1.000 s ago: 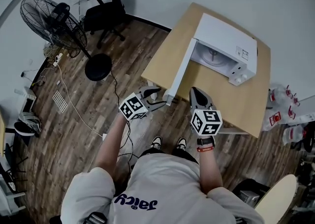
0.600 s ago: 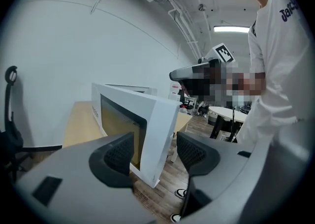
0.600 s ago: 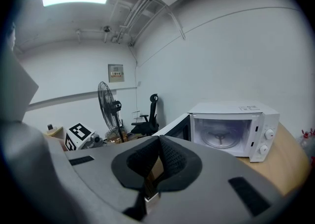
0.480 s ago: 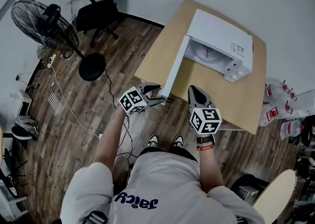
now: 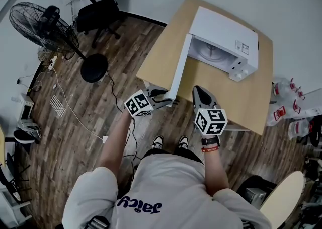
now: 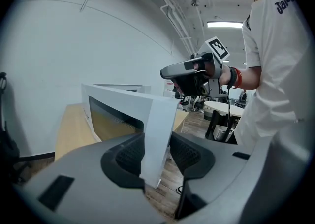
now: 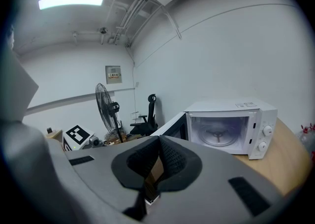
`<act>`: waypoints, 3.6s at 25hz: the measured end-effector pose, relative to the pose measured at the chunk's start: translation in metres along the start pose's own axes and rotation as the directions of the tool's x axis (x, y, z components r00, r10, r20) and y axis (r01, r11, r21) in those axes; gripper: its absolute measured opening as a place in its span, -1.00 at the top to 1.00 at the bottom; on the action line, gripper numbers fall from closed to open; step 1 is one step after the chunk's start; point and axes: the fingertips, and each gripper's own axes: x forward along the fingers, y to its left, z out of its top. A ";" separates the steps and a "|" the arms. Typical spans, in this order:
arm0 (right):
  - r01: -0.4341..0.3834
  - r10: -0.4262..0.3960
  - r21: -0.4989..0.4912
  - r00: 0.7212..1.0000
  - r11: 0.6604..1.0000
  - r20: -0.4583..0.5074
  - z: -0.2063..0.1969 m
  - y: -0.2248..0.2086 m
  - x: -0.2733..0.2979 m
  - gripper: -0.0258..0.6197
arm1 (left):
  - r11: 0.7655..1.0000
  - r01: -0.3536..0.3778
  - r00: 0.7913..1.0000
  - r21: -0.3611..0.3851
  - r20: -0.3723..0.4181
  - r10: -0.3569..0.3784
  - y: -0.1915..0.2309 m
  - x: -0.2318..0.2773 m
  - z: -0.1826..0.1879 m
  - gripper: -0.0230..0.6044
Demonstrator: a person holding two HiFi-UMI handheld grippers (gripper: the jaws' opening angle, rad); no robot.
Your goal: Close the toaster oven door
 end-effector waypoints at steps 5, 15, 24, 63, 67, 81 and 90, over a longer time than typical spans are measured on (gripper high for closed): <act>0.011 -0.011 0.014 1.000 1.000 0.006 -0.001 -0.008 -0.004 0.87 | 1.000 -0.006 1.000 -0.008 -0.010 0.006 -0.002 0.003 0.000 0.37; 0.033 -0.034 0.043 0.999 0.998 0.024 0.000 -0.027 -0.014 0.87 | 0.999 -0.028 1.000 -0.026 -0.012 0.028 -0.010 0.016 0.006 0.37; 0.032 -0.035 0.062 0.998 0.998 0.045 0.003 -0.041 -0.023 0.87 | 0.997 -0.053 0.999 -0.051 -0.001 0.053 -0.017 0.031 0.012 0.37; 0.104 -0.113 0.109 0.990 0.989 0.085 0.004 -0.114 -0.071 0.87 | 0.992 -0.077 0.996 -0.096 0.027 0.080 -0.047 0.105 0.046 0.40; 0.104 -0.115 0.112 0.989 0.988 0.090 0.005 -0.118 -0.074 0.87 | 0.992 -0.080 0.996 -0.101 0.025 0.083 -0.049 0.112 0.048 0.40; 0.111 -0.125 0.128 0.987 0.985 0.104 0.010 -0.139 -0.079 0.87 | 0.990 -0.096 0.995 -0.104 0.004 0.096 -0.053 0.135 0.059 0.41; 0.128 -0.142 0.138 0.985 0.982 0.102 0.008 -0.154 -0.083 0.87 | 0.989 -0.112 0.994 -0.097 -0.016 0.111 -0.055 0.148 0.065 0.42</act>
